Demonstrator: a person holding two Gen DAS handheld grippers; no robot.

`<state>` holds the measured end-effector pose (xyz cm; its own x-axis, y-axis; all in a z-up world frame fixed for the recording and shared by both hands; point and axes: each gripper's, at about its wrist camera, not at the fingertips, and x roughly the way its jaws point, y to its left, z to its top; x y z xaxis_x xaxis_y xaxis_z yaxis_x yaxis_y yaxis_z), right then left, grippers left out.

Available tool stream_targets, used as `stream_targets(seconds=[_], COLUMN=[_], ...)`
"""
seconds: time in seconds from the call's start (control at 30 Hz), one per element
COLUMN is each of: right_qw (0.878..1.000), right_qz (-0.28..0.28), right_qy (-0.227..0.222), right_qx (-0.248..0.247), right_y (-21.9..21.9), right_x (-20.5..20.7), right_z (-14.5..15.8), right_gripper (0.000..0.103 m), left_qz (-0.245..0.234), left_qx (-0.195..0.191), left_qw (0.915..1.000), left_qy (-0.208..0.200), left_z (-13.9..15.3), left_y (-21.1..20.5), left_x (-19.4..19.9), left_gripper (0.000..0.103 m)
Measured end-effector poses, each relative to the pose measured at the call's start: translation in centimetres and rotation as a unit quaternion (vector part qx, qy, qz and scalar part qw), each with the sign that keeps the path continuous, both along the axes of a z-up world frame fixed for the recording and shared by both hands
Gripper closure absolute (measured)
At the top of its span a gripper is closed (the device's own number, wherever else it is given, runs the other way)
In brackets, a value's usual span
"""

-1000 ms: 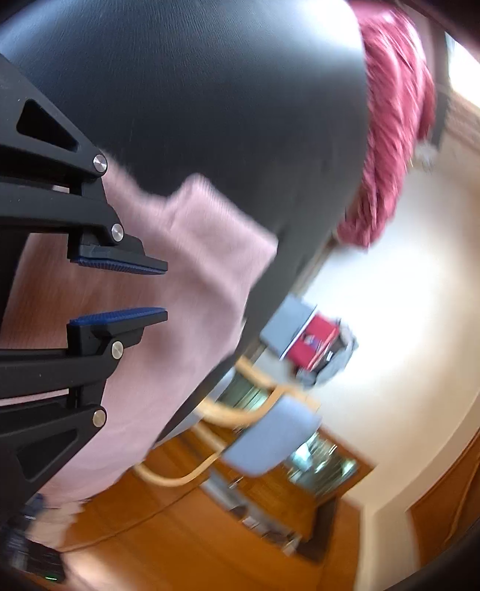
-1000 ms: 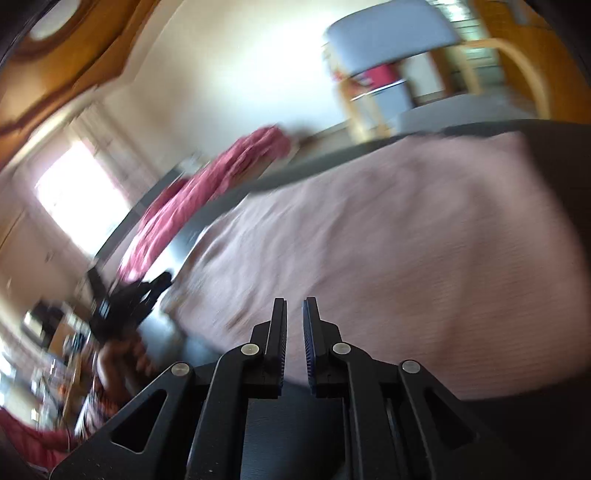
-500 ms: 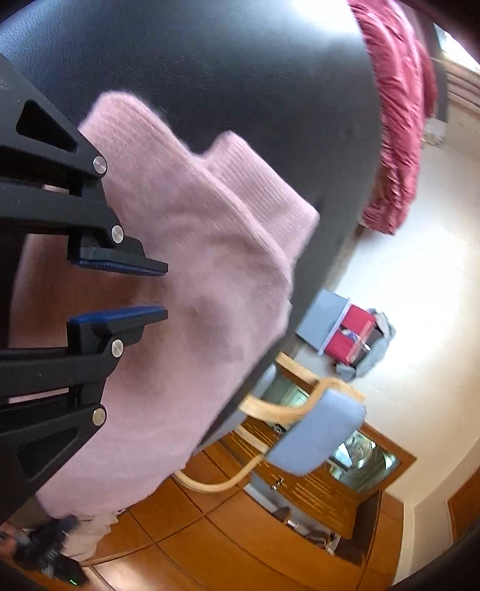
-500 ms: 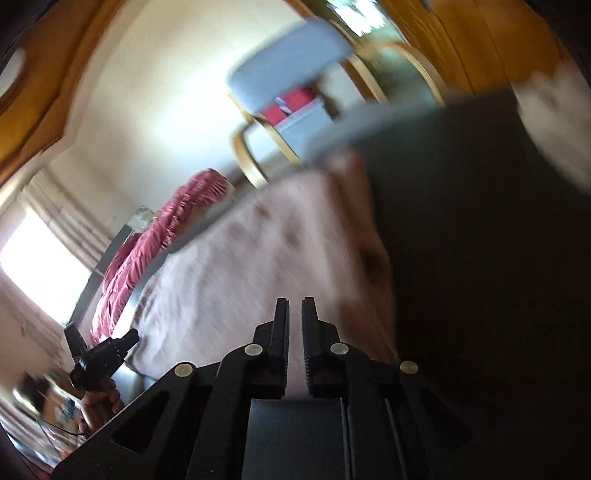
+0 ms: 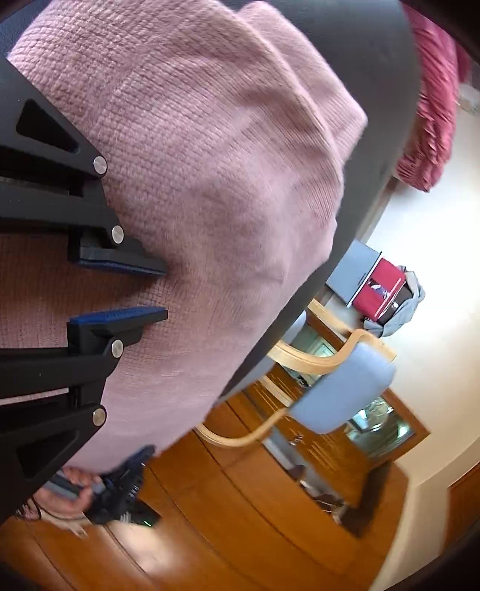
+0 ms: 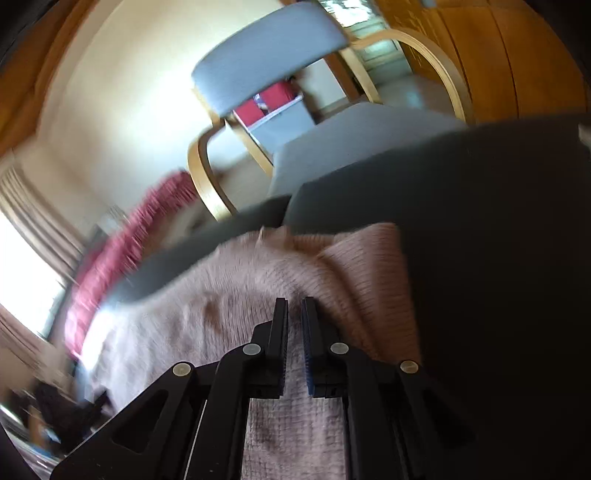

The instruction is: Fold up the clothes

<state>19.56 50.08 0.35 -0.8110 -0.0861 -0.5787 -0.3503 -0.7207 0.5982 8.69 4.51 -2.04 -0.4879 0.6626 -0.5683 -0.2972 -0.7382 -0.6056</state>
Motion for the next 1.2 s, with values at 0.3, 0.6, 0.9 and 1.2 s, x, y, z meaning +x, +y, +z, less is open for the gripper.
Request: stream_targets(seconds=[0.3,0.6,0.9,1.2], right_qw=[0.999,0.998,0.998,0.995], right_qz=[-0.04,-0.045,-0.048,0.072], right_qy=[0.02,0.051,0.009,0.028], right_qx=[-0.003,-0.001,-0.039,-0.06], right_y=[0.4,0.1,2.1,1.4], right_x=[1.7,7.2,10.5,7.5], right_z=[0.0,1.8,-0.5,-0.3], right_gripper=[0.094,0.034,0.033,0.023], left_qz=[-0.008,-0.007,-0.006,-0.006], left_qx=[-0.01,-0.006,-0.005,-0.005], left_qw=[0.9999,0.9999,1.0,1.0], left_qy=[0.005,0.005,0.005,0.006], left_z=[-0.1,-0.3,0.0,-0.2], left_y=[0.6,-0.6,-0.2,0.2], left_x=[0.4,0.6,0.3,0.0], left_gripper=[0.088,0.088,0.088,0.088])
